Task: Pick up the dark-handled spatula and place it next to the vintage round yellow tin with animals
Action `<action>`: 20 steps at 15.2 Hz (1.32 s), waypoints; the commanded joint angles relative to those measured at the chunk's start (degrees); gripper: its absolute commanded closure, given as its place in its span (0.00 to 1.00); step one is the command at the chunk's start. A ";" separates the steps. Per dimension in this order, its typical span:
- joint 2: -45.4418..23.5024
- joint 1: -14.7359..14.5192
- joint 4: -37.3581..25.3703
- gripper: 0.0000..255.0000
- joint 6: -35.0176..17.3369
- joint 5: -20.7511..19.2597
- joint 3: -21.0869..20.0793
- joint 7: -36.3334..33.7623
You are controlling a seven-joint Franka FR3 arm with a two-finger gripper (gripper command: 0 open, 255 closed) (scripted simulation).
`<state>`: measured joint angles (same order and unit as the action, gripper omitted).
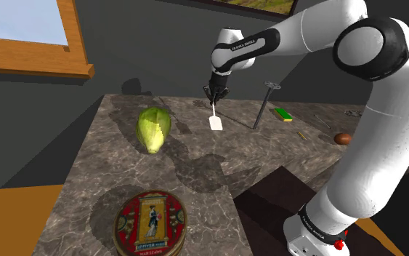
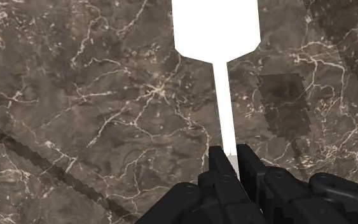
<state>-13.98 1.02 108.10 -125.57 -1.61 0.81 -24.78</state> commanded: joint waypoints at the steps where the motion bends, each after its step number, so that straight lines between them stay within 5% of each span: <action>1: 3.43 -0.89 4.76 1.00 -1.29 -0.30 -0.45 -1.53; 20: 32.76 -11.03 38.41 1.00 -5.13 2.31 -10.85 -20.06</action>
<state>17.46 -9.38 145.60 -131.10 0.25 -9.33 -43.79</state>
